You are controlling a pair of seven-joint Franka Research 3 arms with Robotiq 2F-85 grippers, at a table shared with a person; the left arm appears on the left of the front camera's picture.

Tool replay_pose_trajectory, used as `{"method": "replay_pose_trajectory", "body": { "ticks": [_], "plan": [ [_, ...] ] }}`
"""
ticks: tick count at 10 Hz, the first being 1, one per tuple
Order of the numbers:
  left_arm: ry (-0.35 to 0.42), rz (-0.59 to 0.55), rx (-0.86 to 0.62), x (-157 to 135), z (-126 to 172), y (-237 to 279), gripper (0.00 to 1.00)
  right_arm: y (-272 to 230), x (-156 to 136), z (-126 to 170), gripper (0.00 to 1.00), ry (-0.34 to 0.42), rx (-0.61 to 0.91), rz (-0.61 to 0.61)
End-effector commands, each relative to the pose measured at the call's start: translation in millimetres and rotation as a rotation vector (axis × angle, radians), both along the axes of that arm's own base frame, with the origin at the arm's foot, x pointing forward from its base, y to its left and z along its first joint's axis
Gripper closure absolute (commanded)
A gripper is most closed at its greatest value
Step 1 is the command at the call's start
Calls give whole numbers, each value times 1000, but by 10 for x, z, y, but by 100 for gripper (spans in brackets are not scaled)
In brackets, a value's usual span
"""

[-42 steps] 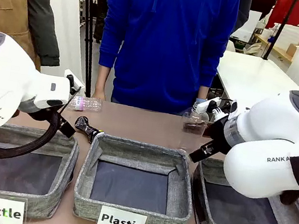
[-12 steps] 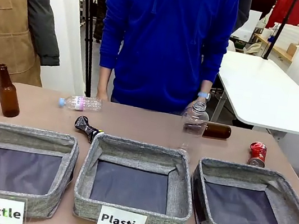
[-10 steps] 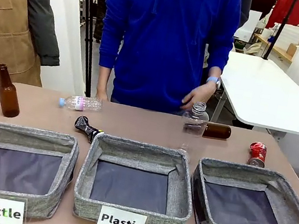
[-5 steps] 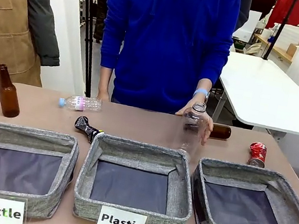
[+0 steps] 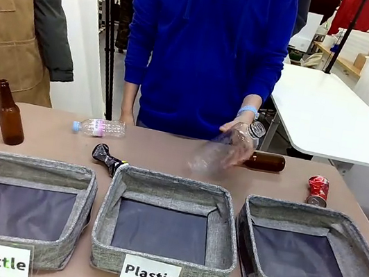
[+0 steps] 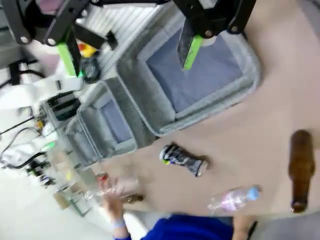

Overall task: Sort the can waste into the basket.
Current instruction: Pick up the can waste from the table and place it in the right Fabric basket.

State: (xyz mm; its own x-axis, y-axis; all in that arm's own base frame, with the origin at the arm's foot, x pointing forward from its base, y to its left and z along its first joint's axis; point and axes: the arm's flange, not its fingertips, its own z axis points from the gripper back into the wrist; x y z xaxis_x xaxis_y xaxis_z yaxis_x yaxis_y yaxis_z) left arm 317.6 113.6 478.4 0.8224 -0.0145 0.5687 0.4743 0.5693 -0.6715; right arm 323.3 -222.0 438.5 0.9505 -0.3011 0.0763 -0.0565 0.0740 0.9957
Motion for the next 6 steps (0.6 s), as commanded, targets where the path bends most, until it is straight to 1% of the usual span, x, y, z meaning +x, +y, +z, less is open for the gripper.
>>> {"method": "replay_pose_trajectory", "body": {
  "ticks": [1,2,3,4,5,6],
  "plan": [
    [78,-63,188,432,55,-628,0,-15,-23,25,0,-17,-9,14],
    [85,-35,249,611,13,-887,0,-15,-23,25,0,-17,-9,14],
    [82,-31,284,745,-46,-1113,0,-15,-23,25,0,-17,-9,14],
    [50,-3,262,855,-60,-1271,0,-15,-23,25,0,-17,-9,14],
    [46,-42,240,590,29,-1128,0,-15,-23,25,0,-17,-9,14],
    [46,-42,240,590,29,-1128,0,-15,-23,25,0,-17,-9,14]
  ]
}}
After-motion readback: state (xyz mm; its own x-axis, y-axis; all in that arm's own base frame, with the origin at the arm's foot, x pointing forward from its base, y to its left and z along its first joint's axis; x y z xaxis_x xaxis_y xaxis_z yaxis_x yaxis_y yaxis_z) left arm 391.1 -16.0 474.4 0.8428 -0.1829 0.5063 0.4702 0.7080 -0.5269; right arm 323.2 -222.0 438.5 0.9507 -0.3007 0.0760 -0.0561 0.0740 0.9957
